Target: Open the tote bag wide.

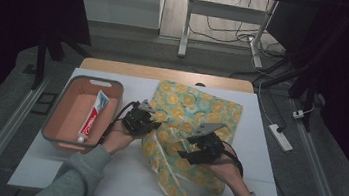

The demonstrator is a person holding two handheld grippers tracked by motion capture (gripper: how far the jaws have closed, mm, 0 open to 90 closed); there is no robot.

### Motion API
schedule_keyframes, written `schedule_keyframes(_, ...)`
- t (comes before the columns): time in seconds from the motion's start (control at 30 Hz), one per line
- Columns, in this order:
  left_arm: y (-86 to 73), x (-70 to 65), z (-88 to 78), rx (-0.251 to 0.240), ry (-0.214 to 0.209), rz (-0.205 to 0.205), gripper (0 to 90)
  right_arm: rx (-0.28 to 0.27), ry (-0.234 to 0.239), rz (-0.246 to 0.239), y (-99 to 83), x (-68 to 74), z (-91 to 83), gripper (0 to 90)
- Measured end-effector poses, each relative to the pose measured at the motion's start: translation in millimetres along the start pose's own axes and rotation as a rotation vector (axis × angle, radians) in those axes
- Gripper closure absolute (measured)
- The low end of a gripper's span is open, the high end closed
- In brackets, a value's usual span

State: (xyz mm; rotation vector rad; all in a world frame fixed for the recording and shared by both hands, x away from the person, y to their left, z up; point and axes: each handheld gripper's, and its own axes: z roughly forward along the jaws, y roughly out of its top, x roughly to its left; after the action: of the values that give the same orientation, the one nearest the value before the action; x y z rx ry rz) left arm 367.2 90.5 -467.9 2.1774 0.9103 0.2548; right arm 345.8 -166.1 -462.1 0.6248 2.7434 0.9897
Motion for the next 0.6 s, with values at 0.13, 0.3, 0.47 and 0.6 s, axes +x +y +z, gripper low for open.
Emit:
schedule_keyframes(0.13, -1.2, -2.6, -3.1, -0.003, -0.004, 0.013, 80.9, 0.042, 0.032, 0.069, -11.0, -16.4, 14.9, 89.3)
schedule_keyframes(0.3, 1.1, -22.1, -25.4, -0.086, 0.022, 0.089, 53.3, -0.046, 0.016, 0.108, -10.2, -24.5, 1.4, 89.5)
schedule_keyframes(0.47, 6.8, -67.0, -42.9, -0.104, -0.098, 0.238, 49.5, -0.046, 0.02, 0.13, -11.3, -29.8, 2.1, 89.4)
schedule_keyframes(0.6, 5.9, -103.9, -15.9, -0.015, -0.204, 0.332, 48.4, -0.053, 0.032, 0.146, -11.9, -33.2, 4.2, 89.4)
